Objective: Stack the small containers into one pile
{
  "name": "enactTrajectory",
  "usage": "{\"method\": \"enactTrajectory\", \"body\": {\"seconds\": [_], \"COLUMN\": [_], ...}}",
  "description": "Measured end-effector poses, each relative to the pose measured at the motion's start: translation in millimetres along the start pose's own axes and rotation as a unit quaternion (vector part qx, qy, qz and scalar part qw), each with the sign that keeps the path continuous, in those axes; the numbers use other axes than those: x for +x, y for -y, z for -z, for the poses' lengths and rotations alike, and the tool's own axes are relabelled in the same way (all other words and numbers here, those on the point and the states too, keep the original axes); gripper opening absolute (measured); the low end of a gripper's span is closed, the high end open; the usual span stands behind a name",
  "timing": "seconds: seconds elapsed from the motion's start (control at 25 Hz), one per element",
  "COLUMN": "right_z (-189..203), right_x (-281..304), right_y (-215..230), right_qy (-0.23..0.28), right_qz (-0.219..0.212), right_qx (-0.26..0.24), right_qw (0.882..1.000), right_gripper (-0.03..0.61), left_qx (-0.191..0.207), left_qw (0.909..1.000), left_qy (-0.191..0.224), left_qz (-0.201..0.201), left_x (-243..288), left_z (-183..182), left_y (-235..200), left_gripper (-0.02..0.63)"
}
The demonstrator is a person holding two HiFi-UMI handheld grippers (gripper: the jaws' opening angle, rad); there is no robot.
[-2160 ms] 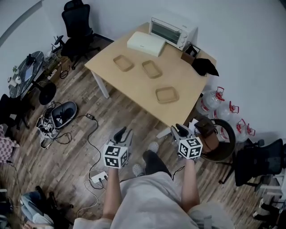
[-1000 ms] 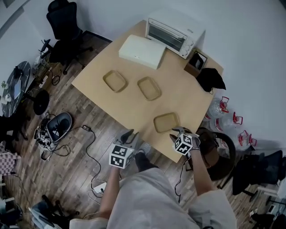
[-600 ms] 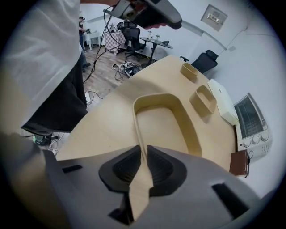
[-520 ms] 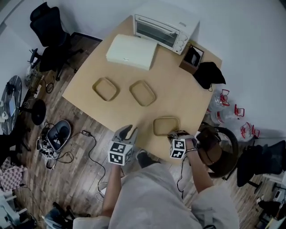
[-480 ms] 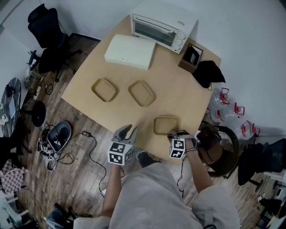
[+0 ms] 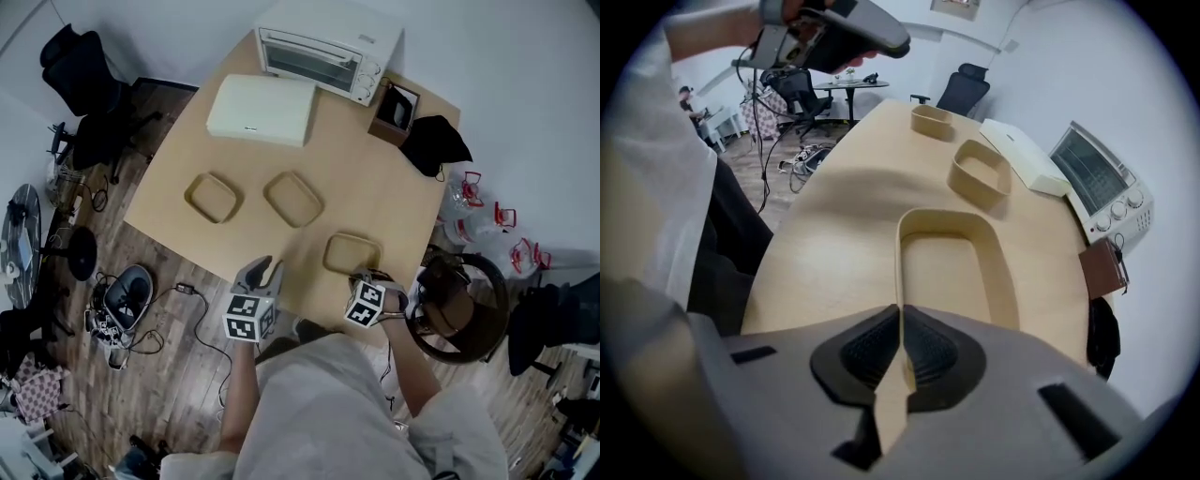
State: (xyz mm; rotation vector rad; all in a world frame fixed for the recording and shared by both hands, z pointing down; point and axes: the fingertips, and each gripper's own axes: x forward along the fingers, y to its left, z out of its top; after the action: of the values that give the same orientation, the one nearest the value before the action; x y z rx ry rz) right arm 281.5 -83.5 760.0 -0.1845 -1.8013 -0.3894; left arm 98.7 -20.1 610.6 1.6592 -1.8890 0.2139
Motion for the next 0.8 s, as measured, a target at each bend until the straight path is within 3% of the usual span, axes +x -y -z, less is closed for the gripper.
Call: {"method": "enactTrajectory", "body": {"seconds": [0.48, 0.8], "right_z": [-14.3, -34.6], "right_x": [-11.0, -28.2], "right_y": [22.5, 53.6], "right_qy": [-0.011, -0.035], "right_qz": [0.052, 0.103], "right_qx": [0.091, 0.198], "right_qw": [0.994, 0.974], "right_gripper": [0.017, 0.018], "left_qx": [0.013, 0.045], "left_qw": [0.9996, 0.9947], "left_qy": [0.001, -0.028], "left_qz": [0.024, 0.088], "left_x": [14.7, 43.1], "left_z": [-10.2, -40.4], "left_y": [-31.1, -70.1], "left_gripper": [0.097, 0.097]}}
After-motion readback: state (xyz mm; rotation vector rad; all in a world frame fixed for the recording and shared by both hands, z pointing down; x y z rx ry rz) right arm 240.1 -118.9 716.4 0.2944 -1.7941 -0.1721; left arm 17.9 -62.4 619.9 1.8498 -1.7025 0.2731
